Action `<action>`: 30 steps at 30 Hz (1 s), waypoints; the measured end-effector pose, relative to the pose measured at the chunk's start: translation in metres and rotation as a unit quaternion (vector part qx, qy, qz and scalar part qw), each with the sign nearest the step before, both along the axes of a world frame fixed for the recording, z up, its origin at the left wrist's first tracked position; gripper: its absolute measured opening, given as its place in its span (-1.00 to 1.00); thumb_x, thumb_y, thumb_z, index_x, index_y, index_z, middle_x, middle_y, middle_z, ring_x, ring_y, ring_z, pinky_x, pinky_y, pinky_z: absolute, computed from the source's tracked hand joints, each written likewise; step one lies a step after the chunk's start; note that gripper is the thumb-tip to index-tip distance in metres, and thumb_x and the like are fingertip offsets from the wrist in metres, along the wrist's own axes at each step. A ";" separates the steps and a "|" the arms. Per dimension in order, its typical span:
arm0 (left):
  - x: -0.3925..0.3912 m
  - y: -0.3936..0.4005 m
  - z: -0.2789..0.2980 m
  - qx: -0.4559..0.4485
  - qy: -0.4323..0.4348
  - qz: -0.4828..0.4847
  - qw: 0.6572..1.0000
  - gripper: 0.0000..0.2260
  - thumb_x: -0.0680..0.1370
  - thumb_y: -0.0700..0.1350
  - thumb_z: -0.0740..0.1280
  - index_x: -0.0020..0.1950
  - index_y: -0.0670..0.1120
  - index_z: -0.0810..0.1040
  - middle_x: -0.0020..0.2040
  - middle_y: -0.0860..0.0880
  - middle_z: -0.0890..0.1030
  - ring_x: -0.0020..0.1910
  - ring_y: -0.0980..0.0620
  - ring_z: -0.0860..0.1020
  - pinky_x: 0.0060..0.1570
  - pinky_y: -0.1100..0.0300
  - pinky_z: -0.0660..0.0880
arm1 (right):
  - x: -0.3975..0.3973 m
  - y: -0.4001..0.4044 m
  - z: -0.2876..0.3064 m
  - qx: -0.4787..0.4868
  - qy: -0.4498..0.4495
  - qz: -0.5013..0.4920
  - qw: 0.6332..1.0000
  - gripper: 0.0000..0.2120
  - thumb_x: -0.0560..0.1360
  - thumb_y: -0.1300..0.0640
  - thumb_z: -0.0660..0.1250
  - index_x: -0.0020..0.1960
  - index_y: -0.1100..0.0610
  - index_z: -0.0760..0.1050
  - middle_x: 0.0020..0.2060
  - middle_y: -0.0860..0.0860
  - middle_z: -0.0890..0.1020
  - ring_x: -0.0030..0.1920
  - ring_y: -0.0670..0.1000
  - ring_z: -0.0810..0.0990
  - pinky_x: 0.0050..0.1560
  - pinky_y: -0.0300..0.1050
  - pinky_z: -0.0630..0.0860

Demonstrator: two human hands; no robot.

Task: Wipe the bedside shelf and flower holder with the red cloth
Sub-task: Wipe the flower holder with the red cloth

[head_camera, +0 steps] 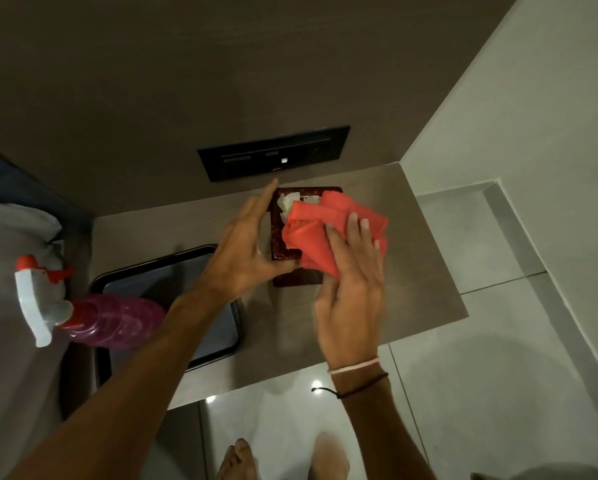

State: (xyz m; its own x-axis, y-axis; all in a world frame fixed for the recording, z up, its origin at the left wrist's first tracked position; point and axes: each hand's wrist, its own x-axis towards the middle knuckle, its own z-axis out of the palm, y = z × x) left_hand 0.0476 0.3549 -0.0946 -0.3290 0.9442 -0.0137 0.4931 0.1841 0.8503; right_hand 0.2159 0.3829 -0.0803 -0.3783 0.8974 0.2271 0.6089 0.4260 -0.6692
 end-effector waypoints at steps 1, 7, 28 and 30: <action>0.000 0.000 -0.001 0.006 0.000 -0.002 1.000 0.09 0.27 0.06 0.63 0.64 -0.09 0.10 0.52 -0.03 0.37 0.44 0.18 0.35 0.41 0.38 0.26 | -0.001 -0.003 0.000 0.022 -0.013 0.005 1.000 -0.51 0.55 0.20 0.21 0.48 0.14 0.39 0.53 0.16 0.35 0.57 0.16 0.23 0.55 0.29 0.16; 0.004 -0.003 0.002 0.036 -0.004 0.005 0.999 0.04 0.24 0.32 0.54 0.57 -0.04 0.17 0.41 0.16 0.37 0.35 0.37 0.37 0.42 0.33 0.31 | 0.001 -0.005 0.005 0.088 -0.054 0.061 0.993 -0.55 0.50 0.16 0.15 0.35 0.19 0.53 0.42 0.16 0.51 0.50 0.19 0.38 0.50 0.35 0.26; 0.028 -0.007 -0.007 0.014 0.028 0.102 0.994 -0.18 0.42 0.22 0.38 0.57 -0.12 0.22 0.46 -0.09 0.46 0.40 -0.07 0.46 0.40 -0.04 0.30 | 0.002 -0.033 -0.021 0.141 0.040 0.017 0.989 -0.60 0.49 0.31 0.19 0.26 0.22 0.61 0.33 0.14 0.60 0.44 0.18 0.48 0.50 0.28 0.31; 0.027 -0.007 -0.007 0.008 0.039 0.108 0.993 -0.29 0.50 0.13 0.33 0.57 -0.12 0.22 0.45 -0.12 0.46 0.39 -0.11 0.47 0.40 -0.06 0.31 | 0.002 -0.035 -0.016 0.154 0.041 0.052 0.986 -0.61 0.47 0.31 0.19 0.20 0.23 0.65 0.29 0.13 0.63 0.40 0.18 0.53 0.46 0.30 0.35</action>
State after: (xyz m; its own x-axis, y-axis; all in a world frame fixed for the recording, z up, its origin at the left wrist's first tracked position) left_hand 0.0746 0.3477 -0.1011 -0.5240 0.8510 0.0351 0.5080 0.2792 0.8148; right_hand 0.2179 0.3475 -0.0965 -0.4332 0.7387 0.5164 0.5016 0.6736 -0.5428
